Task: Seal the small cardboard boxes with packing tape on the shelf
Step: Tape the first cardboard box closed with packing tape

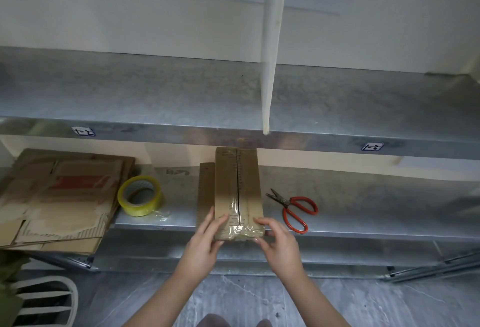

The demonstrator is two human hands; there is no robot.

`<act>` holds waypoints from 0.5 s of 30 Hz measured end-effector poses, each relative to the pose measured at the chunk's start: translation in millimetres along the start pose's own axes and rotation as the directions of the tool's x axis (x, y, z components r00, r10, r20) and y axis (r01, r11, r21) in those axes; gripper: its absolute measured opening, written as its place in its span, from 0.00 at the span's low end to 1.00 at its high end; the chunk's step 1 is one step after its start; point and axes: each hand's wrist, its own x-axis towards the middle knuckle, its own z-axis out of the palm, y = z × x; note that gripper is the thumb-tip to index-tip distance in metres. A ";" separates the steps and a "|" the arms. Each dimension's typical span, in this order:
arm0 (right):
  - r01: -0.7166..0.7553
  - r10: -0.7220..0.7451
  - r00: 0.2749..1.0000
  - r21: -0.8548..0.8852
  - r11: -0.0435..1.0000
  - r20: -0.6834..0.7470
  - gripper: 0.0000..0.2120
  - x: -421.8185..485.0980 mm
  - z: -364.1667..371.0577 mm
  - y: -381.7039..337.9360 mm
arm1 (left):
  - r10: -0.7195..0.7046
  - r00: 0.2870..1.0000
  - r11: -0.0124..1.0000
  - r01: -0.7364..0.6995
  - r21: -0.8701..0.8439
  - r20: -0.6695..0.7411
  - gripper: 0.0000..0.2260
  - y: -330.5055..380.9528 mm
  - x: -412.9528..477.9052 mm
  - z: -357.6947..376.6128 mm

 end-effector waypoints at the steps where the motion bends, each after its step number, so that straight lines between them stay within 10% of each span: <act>1: -0.009 0.010 1.000 -0.039 0.999 0.014 0.25 0.2 -0.8 -2.3 | -0.015 1.000 0.999 0.015 -0.031 0.005 0.32 1.0 -0.7 0.6; 15: -0.442 0.403 0.894 0.245 0.863 0.194 0.45 45.6 8.9 -21.9 | -0.338 0.941 0.906 0.325 -0.271 -0.003 0.43 21.5 53.0 -12.9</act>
